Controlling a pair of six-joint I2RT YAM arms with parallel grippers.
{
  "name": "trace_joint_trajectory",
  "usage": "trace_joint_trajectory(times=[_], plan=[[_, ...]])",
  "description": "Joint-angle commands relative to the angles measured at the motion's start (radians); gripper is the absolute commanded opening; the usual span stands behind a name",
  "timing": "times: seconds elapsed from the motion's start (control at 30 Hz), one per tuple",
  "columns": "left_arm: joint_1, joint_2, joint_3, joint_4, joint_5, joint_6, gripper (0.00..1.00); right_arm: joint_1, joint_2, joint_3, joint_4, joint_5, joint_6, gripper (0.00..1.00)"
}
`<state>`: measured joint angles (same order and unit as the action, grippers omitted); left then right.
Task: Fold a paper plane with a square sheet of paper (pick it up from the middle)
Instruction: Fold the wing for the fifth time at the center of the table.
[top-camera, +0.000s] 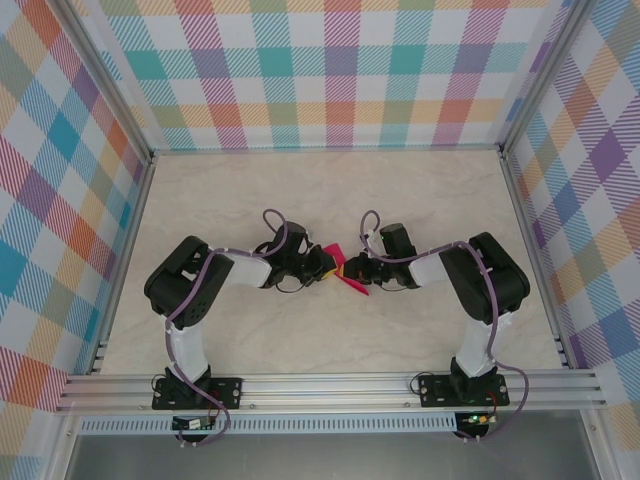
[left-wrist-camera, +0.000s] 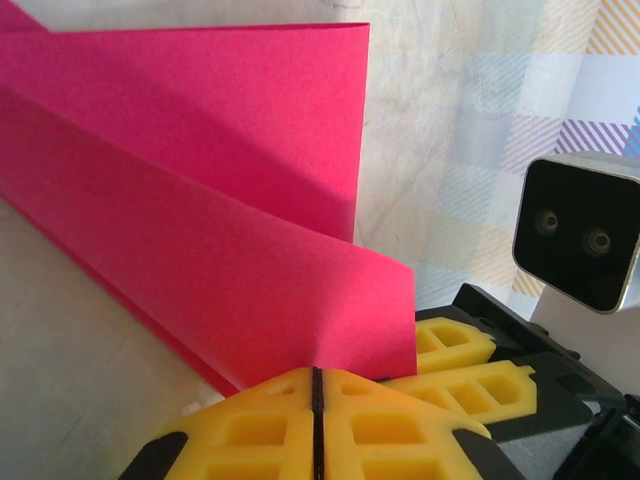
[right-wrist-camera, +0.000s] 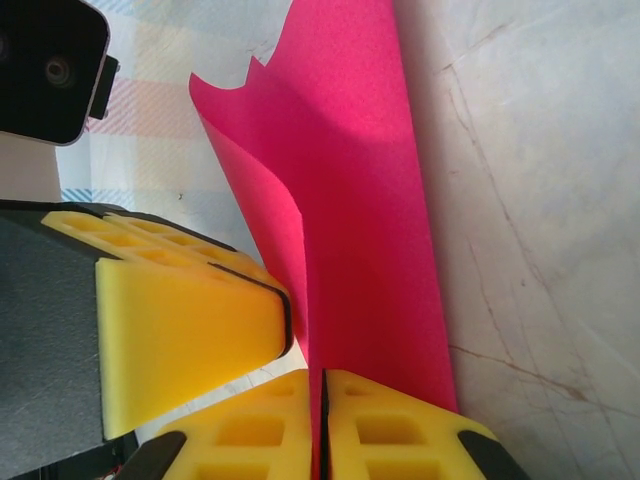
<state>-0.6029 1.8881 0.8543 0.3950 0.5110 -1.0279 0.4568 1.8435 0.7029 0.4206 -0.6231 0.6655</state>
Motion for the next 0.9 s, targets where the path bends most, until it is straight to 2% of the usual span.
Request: trace_joint_trajectory(times=[0.0,0.63,0.87], plan=[[-0.006,0.013,0.026,-0.015,-0.009,0.019,0.10,-0.007,0.025,0.010,-0.056,0.003,-0.034,0.13],[-0.008,0.021,0.024,-0.047,-0.029,0.032,0.07,-0.007,-0.066,0.065,-0.239,-0.018,-0.108,0.22],[-0.006,0.026,0.026,-0.048,-0.030,0.032,0.07,-0.008,-0.124,0.074,-0.327,0.010,-0.141,0.29]])
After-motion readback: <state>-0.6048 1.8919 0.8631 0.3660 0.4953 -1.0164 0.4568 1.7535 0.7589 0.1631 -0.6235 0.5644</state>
